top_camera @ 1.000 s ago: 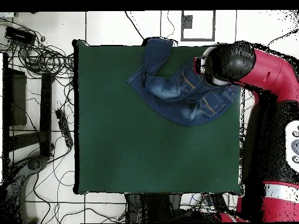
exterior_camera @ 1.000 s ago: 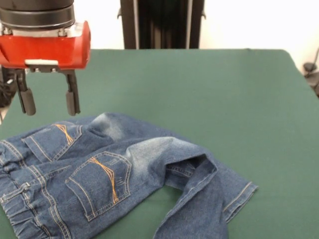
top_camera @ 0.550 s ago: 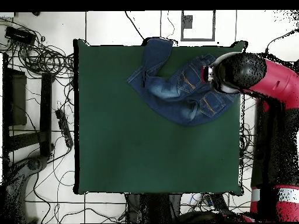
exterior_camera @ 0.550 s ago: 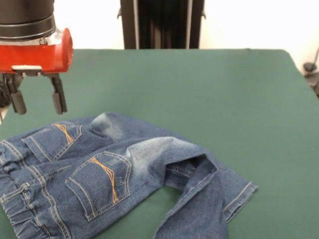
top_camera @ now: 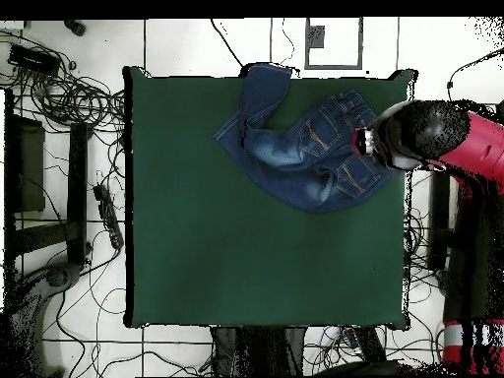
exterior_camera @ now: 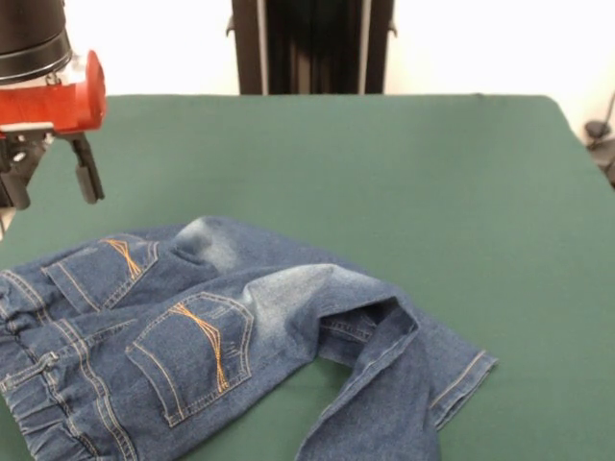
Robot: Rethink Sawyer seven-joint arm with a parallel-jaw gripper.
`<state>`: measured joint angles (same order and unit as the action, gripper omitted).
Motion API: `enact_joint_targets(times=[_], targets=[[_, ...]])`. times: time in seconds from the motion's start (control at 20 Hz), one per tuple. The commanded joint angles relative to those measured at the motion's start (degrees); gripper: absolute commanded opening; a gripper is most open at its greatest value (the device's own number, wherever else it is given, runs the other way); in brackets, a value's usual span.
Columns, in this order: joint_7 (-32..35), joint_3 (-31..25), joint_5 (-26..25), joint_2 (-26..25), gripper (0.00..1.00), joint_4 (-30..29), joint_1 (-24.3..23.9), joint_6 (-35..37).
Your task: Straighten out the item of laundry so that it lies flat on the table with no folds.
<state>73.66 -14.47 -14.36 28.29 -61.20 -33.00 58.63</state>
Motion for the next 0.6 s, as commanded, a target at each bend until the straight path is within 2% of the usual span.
enact_joint_targets(times=[0.05, 0.25, 0.6], targets=[[-19.2, -9.6, -2.7, -1.6, 1.00, -11.3, -0.3, 0.0], [-20.7, -13.4, -2.4, -0.9, 1.00, -14.9, -2.9, -6.4], [-20.2, -14.7, -5.0, -1.2, 1.00, -15.0, -3.9, -7.4]])
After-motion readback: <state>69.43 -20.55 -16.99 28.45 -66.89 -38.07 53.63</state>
